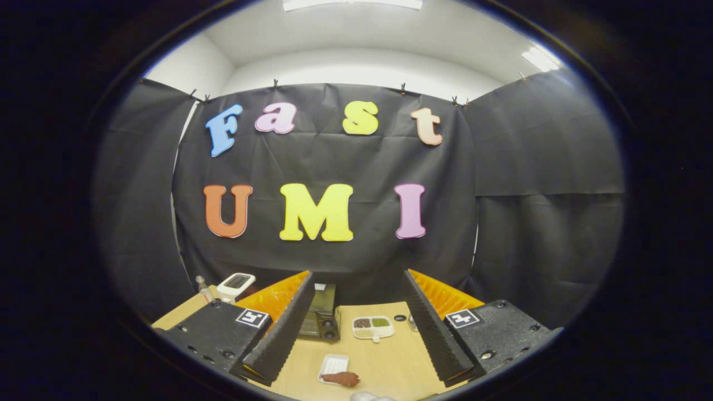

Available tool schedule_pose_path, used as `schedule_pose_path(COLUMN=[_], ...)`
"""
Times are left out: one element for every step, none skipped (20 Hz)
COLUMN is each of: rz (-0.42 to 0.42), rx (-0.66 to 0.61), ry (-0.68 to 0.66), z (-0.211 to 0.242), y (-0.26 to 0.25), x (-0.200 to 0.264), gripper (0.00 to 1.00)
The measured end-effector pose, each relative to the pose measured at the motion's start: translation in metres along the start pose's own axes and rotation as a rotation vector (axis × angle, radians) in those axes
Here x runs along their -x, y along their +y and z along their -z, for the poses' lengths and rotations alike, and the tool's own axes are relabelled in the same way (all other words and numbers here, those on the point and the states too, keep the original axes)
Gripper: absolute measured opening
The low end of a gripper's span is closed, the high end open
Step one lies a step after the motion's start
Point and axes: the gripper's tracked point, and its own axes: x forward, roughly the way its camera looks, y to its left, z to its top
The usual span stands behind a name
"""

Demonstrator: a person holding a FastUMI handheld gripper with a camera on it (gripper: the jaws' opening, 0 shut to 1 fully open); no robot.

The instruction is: Open the toaster oven, put the food inside, and close the toaster oven door.

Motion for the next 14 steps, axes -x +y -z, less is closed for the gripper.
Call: schedule_pose_path(rz=[-0.001,-0.006,-0.007,-0.011,-0.02,-0.033,-0.047,-0.064,-0.076,-0.087,-0.091,-0.103,-0.102,-0.104], rx=[-0.007,-0.014,-0.019,-0.021,-0.019,-0.013,-0.013,-0.016,-0.021,-0.022,-0.02,-0.024,-0.031,-0.032], ry=[0.007,0.011,0.017,0.021,0.033,0.04,0.056,0.064,0.067,0.076,0.095,0.112,0.13,0.143], z=[0.005,0.009,0.017,0.024,0.035,0.046,0.059,0.068,0.079,0.09,0.104,0.117,0.13,0.141], y=[0.012,0.026,0.038,0.052,0.068,0.084,0.1,0.117,0.133,0.148,0.161,0.173,0.185,0.194], x=[-0.009,-0.02,-0.033,-0.044,-0.056,-0.068,-0.079,-0.092,-0.105,-0.118,-0.131,-0.144,-0.16,-0.174], gripper=[1.0,1.0,1.0,1.0,1.0,1.0,1.0,1.0,1.0,1.0,1.0,1.0,1.0,1.0])
